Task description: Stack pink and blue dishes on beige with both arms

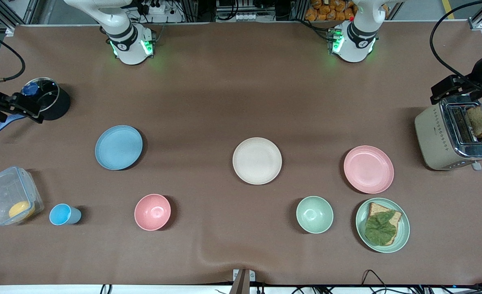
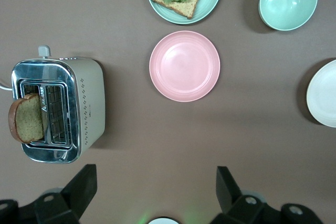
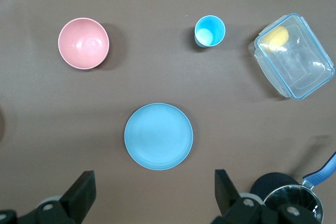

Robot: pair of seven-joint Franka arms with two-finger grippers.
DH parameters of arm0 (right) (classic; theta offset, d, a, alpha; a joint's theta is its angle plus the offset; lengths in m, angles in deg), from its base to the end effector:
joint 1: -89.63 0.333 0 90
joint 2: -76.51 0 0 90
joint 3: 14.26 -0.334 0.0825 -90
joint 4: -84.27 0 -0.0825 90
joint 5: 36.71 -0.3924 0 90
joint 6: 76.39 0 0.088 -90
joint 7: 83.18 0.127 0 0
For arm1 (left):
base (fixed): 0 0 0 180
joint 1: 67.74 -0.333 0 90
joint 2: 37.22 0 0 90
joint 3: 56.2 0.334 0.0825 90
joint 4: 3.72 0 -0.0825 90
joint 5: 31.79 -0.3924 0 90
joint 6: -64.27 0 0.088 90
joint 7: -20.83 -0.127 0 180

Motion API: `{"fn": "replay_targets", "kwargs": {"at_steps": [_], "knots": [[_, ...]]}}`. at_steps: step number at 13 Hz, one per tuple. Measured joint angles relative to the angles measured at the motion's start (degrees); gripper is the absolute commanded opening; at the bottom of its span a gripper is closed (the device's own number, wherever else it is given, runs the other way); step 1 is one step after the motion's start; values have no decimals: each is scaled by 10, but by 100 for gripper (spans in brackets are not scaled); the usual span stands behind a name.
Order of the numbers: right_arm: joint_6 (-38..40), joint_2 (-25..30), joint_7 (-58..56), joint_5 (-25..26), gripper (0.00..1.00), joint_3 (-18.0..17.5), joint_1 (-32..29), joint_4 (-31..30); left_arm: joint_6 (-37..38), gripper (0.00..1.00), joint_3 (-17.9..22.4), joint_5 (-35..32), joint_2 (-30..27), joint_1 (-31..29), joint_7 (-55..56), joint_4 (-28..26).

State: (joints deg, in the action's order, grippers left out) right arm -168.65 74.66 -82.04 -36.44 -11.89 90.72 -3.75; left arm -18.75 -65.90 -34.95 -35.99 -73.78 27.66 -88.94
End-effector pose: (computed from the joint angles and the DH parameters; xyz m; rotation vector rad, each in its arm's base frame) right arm 0.5785 -0.0131 0.6244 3.1341 -0.0660 0.0654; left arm 0.5557 -0.0269 0.6401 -3.0825 -0.0930 0.0843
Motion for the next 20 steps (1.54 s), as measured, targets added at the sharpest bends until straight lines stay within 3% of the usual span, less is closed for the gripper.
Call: {"fn": "replay_targets", "kwargs": {"at_steps": [7, 11, 16, 20], "knots": [[0, 0, 0, 0, 100, 0, 0, 0, -3, 100, 0, 0, 8, 0, 0, -2], [1, 0, 0, 0, 100, 0, 0, 0, -69, 100, 1, 0, 40, -12, 0, -28], [3, -2, -1, 0, 100, 1, -1, 0, -237, 100, 2, 0, 77, -45, 0, -144], [9, -21, -1, 0, 100, 5, -3, -2, -465, 100, 2, 0, 118, -61, 1, -292]]}}
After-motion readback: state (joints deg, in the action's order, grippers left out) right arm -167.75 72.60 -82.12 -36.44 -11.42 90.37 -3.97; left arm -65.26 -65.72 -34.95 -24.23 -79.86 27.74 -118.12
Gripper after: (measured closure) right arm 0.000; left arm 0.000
